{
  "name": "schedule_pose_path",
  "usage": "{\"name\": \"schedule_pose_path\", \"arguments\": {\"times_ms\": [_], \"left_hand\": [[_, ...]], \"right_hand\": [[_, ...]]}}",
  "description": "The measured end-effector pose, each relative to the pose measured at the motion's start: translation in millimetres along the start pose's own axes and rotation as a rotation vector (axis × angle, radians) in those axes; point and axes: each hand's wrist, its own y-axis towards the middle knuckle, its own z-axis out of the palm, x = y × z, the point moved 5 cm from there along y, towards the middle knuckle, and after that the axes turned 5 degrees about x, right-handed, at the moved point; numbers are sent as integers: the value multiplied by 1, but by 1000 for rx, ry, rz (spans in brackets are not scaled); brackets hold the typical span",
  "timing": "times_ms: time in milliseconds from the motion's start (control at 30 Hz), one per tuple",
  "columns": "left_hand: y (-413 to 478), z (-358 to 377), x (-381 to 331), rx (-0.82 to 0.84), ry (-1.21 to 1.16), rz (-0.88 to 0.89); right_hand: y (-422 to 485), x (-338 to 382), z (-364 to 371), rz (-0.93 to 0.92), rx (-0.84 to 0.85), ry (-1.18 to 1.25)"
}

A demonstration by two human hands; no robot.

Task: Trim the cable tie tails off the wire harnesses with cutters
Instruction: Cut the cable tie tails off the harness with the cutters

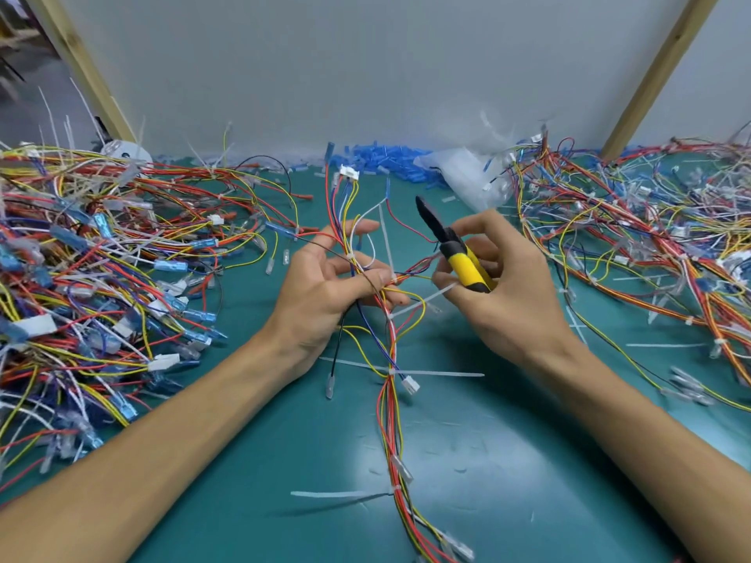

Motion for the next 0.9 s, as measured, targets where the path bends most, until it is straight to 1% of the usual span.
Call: {"name": "schedule_pose_path", "arguments": {"times_ms": [100,200,433,533,633,767,900], "left_hand": [[0,0,-1,6,0,10],[0,1,-1,15,13,21],[-1,3,-2,26,27,39],[-1,3,-3,36,49,52],[-2,3,-3,21,77,58],[0,-1,-1,-12,93,56],[0,0,0,-4,114,49]], "right_hand": [[1,-2,1,59,22,136],[1,2,0,65,-24,256],[0,9,-7,51,-129,386],[1,6,-7,66,-135,443],[0,7,-6,41,-136,312],[-5,15,-8,-101,-150,70],[-9,20,-4,-255,-98,-131]]}}
